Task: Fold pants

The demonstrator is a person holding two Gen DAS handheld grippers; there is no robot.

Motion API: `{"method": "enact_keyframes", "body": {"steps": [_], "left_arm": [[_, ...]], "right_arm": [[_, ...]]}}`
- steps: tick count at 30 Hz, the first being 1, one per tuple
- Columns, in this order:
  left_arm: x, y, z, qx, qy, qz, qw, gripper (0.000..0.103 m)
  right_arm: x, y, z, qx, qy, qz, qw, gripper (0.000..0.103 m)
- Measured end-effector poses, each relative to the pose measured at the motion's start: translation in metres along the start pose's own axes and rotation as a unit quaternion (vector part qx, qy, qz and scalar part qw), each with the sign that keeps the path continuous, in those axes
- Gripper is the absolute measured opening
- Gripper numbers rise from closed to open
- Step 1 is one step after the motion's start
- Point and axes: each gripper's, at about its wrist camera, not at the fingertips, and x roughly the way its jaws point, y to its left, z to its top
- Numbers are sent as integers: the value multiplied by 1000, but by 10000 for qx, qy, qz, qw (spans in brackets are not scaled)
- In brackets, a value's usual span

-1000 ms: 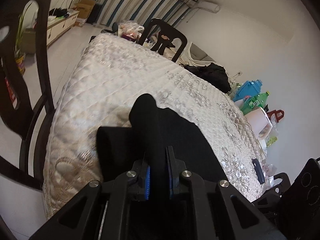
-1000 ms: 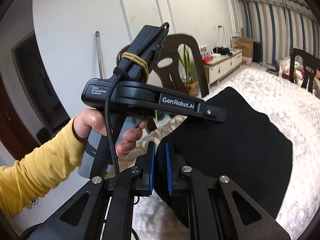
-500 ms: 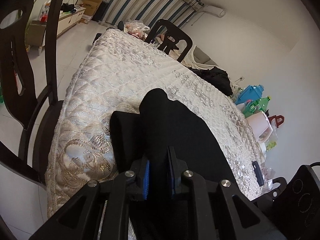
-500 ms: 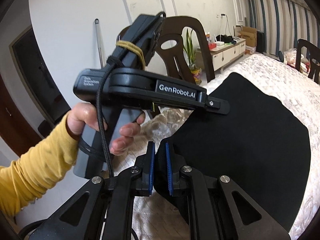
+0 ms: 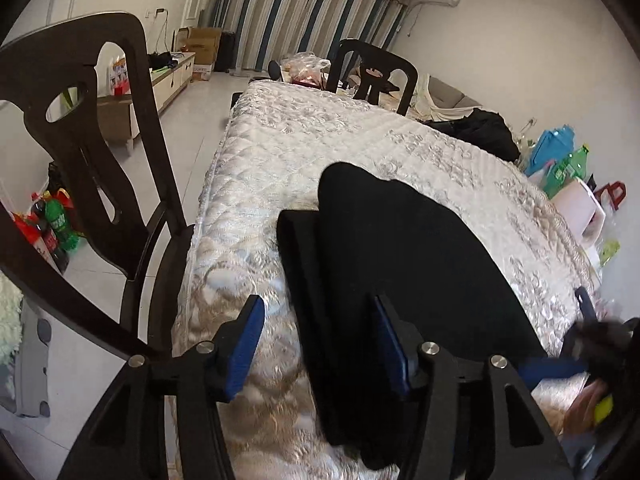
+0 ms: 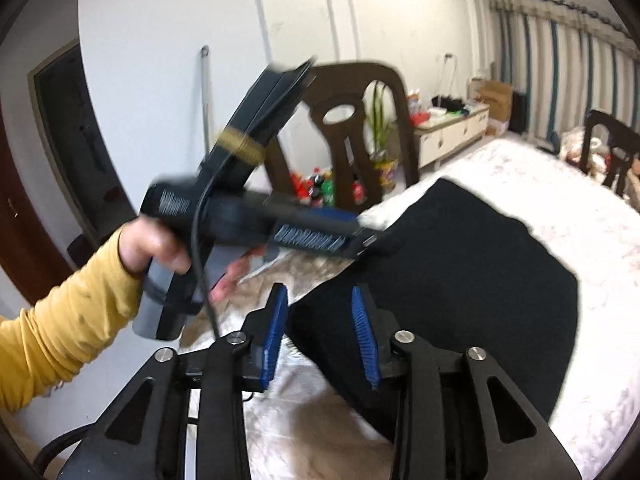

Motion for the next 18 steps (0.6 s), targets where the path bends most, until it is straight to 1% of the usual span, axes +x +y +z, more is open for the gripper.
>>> {"method": "enact_keyframes", "body": {"steps": [1, 3, 5, 8, 10, 14, 15, 17, 18], "left_arm": [[-2, 0, -2, -17, 4, -12, 10000, 58], [-5, 1, -4, -48, -6, -19, 10000, 58], [-7, 1, -7, -26, -15, 55, 10000, 58], [-13, 0, -11, -57, -48, 119, 9999, 58], [-17, 3, -15, -149, -34, 91, 9998, 58], [-25, 7, -20, -262, -87, 162, 9995, 58], [-28, 8, -21, -289, -113, 158, 9994, 58], [-34, 8, -24, -335, -182, 112, 9992, 58], [-36, 9, -26, -365, -198, 119, 9991, 58]], "right_arm": [[-3, -5, -1, 33, -30, -101, 9999, 48], [1, -14, -4, 95, 72, -435, 9990, 49], [12, -21, -8, 142, 301, -672, 9972, 49], [36, -25, -17, 372, 763, -545, 9949, 49], [41, -18, -20, 405, 658, -446, 9960, 49], [43, -8, -13, 164, 688, -390, 9967, 49], [40, -9, -9, 144, 658, -387, 9970, 49], [32, -20, 0, 199, 427, -387, 9981, 49], [30, -24, 6, 276, 370, -502, 9977, 49]]}}
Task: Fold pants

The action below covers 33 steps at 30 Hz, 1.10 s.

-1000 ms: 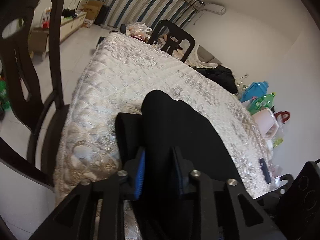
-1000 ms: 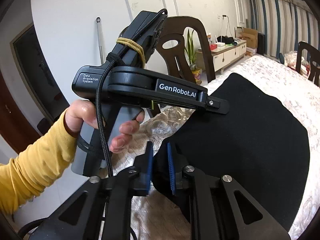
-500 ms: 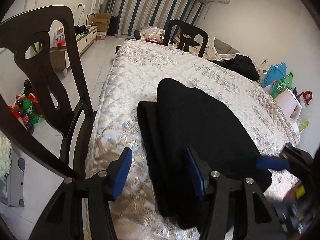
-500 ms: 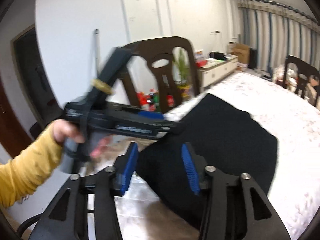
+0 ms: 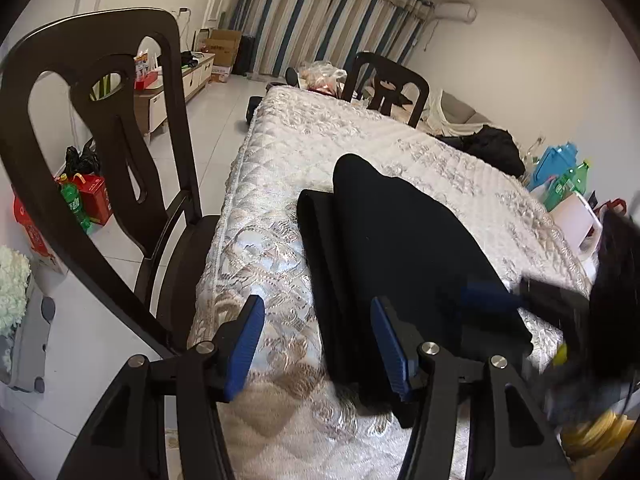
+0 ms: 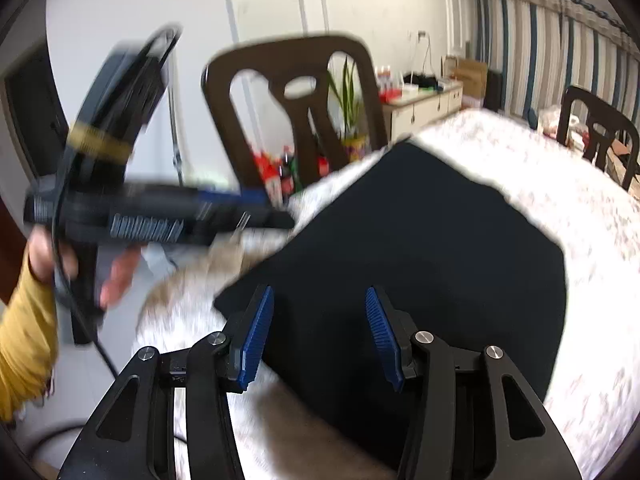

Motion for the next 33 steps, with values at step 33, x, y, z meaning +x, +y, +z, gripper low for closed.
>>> {"method": "enact_keyframes", "body": {"steps": [33], "left_arm": [[-10, 23, -11, -508, -59, -117, 9986, 58]], "right_arm": [[18, 36, -29, -919, 467, 294, 9942, 73]]}}
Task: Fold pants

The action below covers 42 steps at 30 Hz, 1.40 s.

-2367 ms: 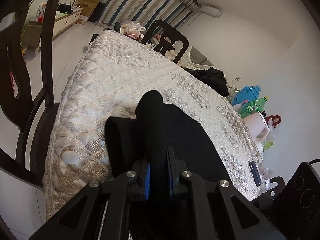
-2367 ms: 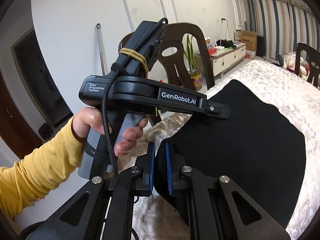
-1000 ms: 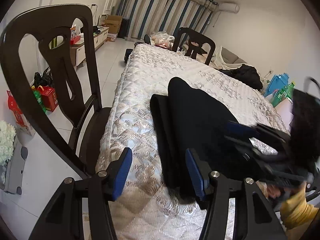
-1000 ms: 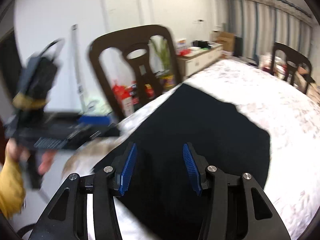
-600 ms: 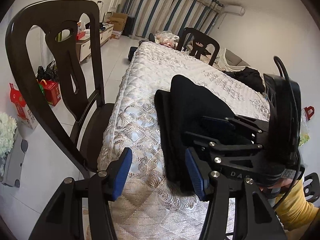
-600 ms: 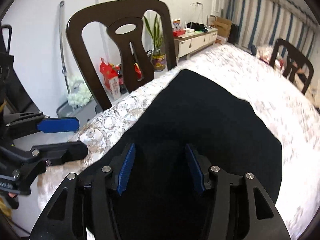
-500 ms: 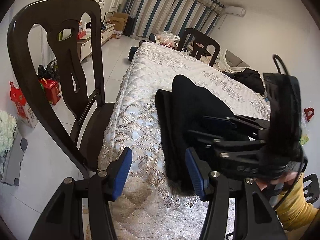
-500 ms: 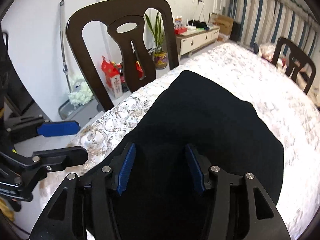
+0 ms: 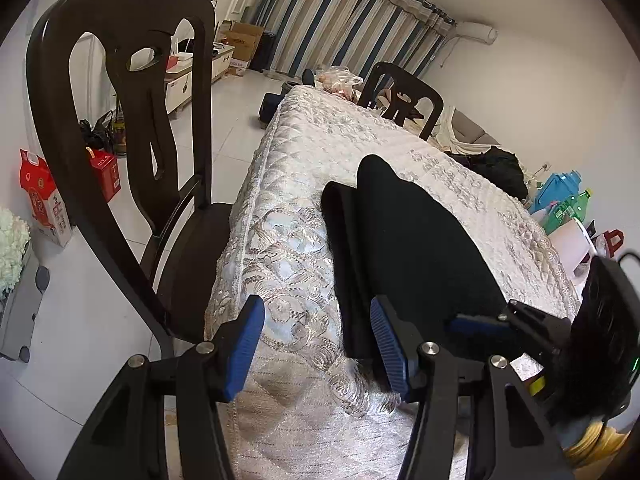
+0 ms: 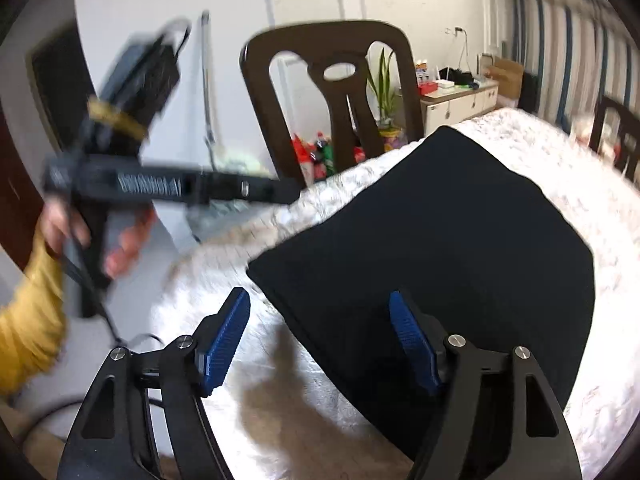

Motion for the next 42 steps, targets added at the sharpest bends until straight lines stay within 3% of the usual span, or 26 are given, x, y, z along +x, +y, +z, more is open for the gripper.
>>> {"method": "enact_keyframes", "body": {"steps": [4, 9, 18, 21, 22, 27, 33, 42], "left_arm": [[-2, 0, 1, -12, -6, -100, 9999, 58], [0, 4, 3, -79, 6, -179, 9998, 58], [12, 14, 10, -544, 214, -682, 9960, 66], [15, 13, 12, -616, 291, -845, 9941, 69], [16, 13, 12, -659, 321, -925, 9930, 70], [26, 13, 11, -901, 546, -1229, 9868, 70], [42, 15, 9, -1418, 861, -1937, 9669, 75], [57, 8, 16, -1601, 1016, -2272, 9552, 80]], "right_arm": [[19, 23, 6, -617, 216, -822, 9945, 73], [32, 21, 16, -654, 347, -1170, 9904, 73], [32, 17, 14, -786, 241, -1300, 9881, 71], [28, 18, 12, -737, 149, -1356, 9879, 61], [25, 18, 12, -723, 84, -1411, 9873, 53], [17, 16, 12, -591, -112, -1330, 9893, 44], [10, 15, 10, -562, -229, -1326, 9893, 37], [7, 8, 11, -428, -303, -1215, 9912, 35]]}}
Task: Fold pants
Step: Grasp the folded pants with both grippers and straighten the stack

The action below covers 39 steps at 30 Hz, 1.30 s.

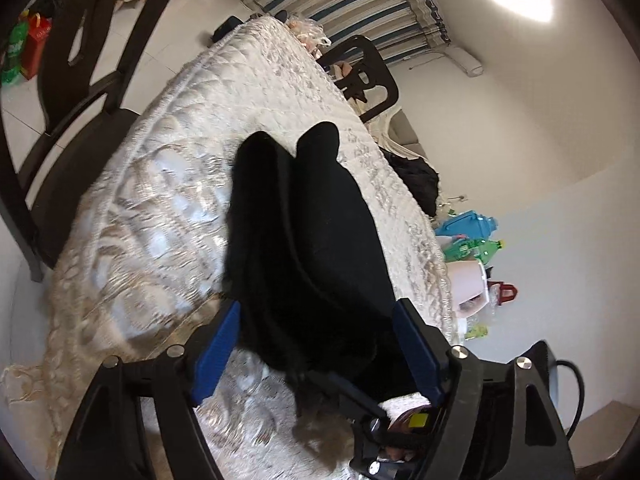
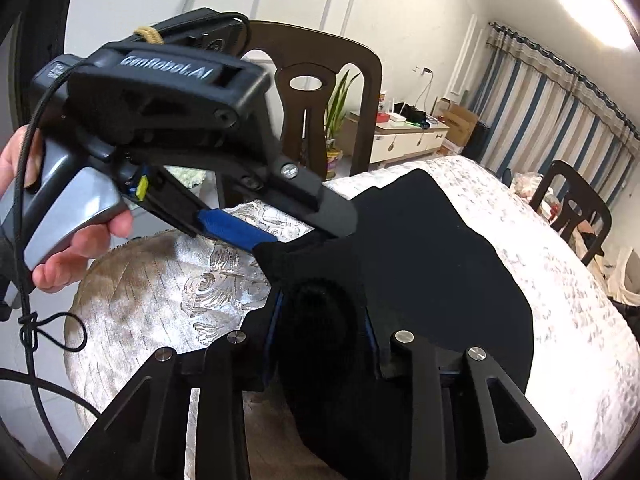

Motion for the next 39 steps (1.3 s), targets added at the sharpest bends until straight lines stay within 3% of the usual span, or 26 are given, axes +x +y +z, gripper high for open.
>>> {"method": "enact_keyframes", "body": {"steps": [4, 8, 18, 21, 24, 30, 35, 39], "left_arm": [[8, -1, 8, 3, -14, -223, 9997, 82], [18, -8, 11, 202, 181, -20, 9996, 82], [21, -10, 14, 168, 309, -13, 9994, 82], [30, -17, 17, 366, 420, -132, 9984, 84], [44, -27, 22, 700, 701, 2, 9951, 87], [47, -27, 24, 713, 873, 146, 9935, 85], [51, -30, 22, 992, 872, 438, 9903, 79], [52, -33, 21, 1239, 894, 671, 9860, 70]], "right_arm": [[0, -5, 0, 157, -19, 89, 9998, 34], [0, -6, 0, 214, -29, 152, 9997, 34], [1, -7, -2, 343, -49, 402, 9986, 34], [0, -6, -3, 329, -57, 516, 9981, 35], [0, -10, -3, 536, -11, 783, 9955, 40], [-4, -29, -8, 1156, -17, 1383, 9836, 44], [-28, -63, -24, 1841, -85, 2028, 9617, 55], [-61, -111, -56, 2462, -361, 2018, 9473, 55]]}}
